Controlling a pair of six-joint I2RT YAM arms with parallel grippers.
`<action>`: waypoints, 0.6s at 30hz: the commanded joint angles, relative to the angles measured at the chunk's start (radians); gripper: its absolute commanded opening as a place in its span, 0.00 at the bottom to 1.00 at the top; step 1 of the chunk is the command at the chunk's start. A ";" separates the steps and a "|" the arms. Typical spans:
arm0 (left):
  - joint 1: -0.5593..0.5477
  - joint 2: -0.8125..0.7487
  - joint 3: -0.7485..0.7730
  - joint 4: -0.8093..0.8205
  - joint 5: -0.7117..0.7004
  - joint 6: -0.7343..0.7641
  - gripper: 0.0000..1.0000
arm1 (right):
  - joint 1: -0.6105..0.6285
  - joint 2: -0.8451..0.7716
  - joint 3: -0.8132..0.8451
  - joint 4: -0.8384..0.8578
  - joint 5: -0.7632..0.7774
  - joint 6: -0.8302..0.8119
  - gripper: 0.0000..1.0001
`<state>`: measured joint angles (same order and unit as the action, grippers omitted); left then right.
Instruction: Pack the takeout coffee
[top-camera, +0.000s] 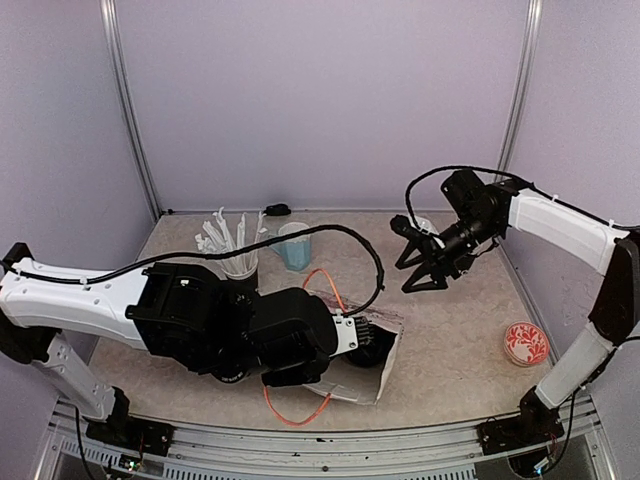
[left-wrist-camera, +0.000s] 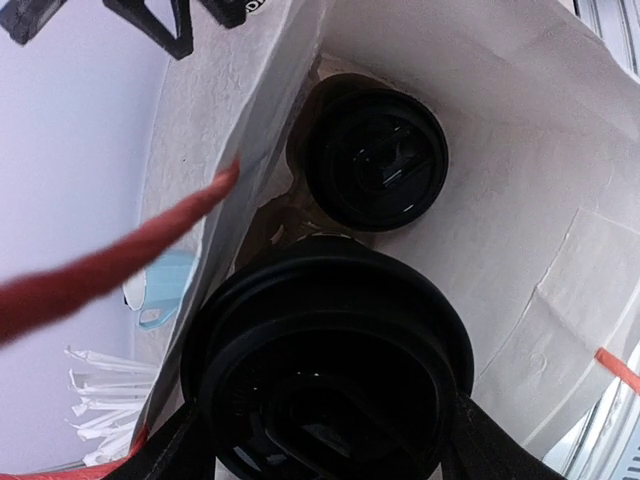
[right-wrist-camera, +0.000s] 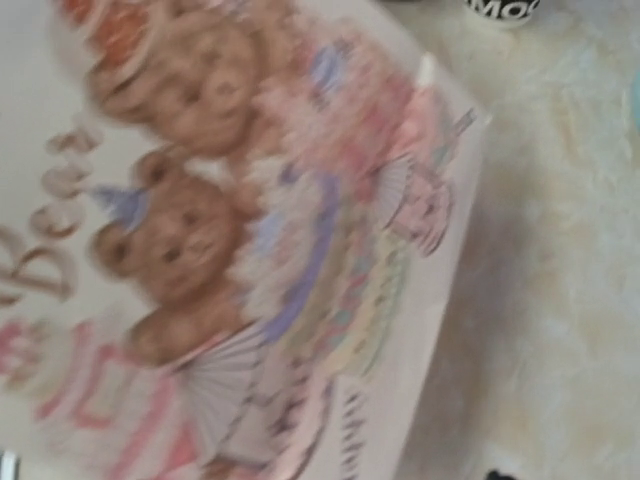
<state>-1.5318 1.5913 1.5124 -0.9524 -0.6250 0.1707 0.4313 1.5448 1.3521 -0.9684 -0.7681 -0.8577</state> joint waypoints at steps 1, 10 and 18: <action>-0.032 0.024 0.001 -0.050 -0.081 0.048 0.47 | -0.015 0.163 0.101 -0.001 -0.064 -0.026 0.66; -0.051 0.039 -0.028 -0.064 -0.122 0.094 0.46 | -0.017 0.528 0.391 -0.052 -0.140 0.063 0.52; -0.058 0.027 -0.091 0.014 -0.130 0.188 0.47 | 0.014 0.651 0.482 0.041 -0.086 0.197 0.52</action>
<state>-1.5803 1.6241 1.4479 -0.9936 -0.7361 0.2897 0.4271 2.1437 1.7668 -0.9676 -0.8597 -0.7372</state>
